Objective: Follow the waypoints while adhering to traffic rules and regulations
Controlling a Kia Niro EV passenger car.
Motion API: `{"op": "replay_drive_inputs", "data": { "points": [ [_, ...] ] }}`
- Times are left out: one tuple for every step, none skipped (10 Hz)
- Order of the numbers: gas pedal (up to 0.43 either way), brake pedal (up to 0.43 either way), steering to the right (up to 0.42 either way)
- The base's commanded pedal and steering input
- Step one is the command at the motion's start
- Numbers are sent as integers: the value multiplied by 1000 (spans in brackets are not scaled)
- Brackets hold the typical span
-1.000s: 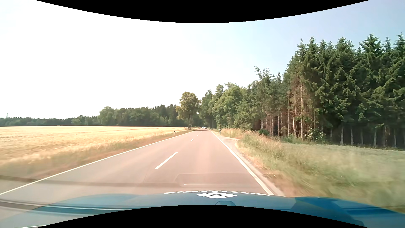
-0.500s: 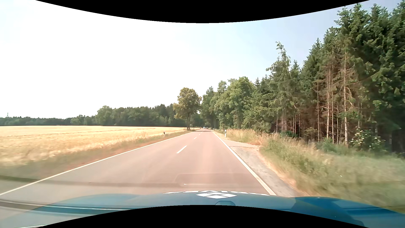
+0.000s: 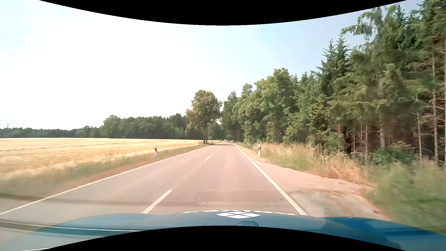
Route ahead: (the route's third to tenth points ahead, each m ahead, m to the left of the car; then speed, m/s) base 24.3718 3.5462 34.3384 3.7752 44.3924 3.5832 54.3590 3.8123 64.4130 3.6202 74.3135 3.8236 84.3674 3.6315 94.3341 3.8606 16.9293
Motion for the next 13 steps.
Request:
{"op": "replay_drive_inputs", "data": {
  "points": [
    [240,0,1],
    [240,0,0],
    [240,0,0],
    [240,0,0],
    [240,0,0],
    [240,0,0],
    [240,0,0],
    [240,0,0],
    [240,0,0],
    [240,0,-1],
    [240,0,-1],
    [240,0,-2],
    [240,0,-2]
  ]
}}
